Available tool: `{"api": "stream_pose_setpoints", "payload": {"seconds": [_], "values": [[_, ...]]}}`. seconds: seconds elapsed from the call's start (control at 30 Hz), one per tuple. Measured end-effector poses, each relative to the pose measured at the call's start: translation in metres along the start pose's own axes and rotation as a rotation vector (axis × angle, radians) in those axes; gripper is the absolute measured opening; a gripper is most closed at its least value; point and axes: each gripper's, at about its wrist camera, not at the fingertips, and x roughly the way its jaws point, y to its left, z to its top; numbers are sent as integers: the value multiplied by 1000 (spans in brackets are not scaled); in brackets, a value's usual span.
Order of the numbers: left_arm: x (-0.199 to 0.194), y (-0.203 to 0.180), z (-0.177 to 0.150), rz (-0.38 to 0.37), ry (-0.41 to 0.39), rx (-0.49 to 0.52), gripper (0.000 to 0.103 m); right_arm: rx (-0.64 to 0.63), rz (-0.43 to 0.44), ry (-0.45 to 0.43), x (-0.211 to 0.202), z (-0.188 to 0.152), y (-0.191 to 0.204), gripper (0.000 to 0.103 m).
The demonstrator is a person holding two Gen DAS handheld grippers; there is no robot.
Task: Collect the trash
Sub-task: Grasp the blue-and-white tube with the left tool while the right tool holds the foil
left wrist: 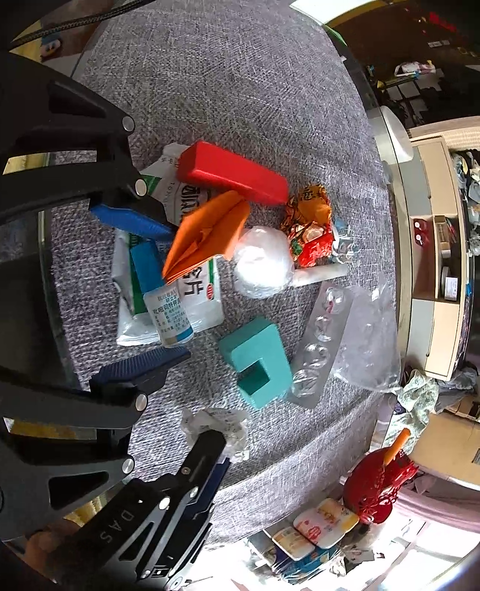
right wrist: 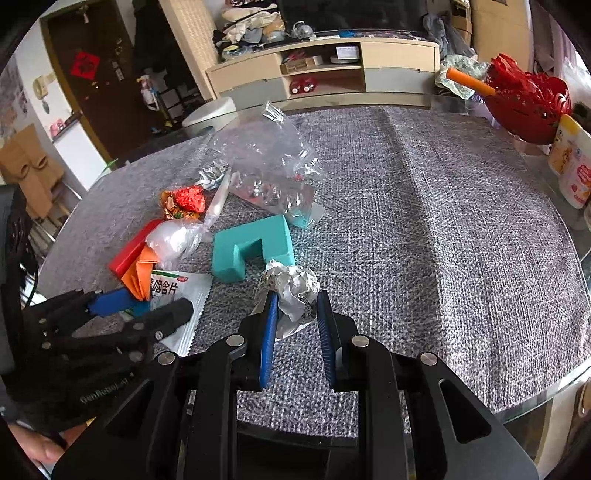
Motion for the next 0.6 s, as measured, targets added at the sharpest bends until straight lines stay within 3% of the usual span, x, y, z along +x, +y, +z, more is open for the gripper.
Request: {"api": "stream_pose_setpoints", "payload": {"seconds": [0.4, 0.6], "values": [[-47, 17, -27, -55, -29, -8, 54, -35, -3, -13, -27, -16, 25, 23], [-66, 16, -60, -64, -32, 12, 54, -51, 0, 19, -45, -49, 36, 23]]}}
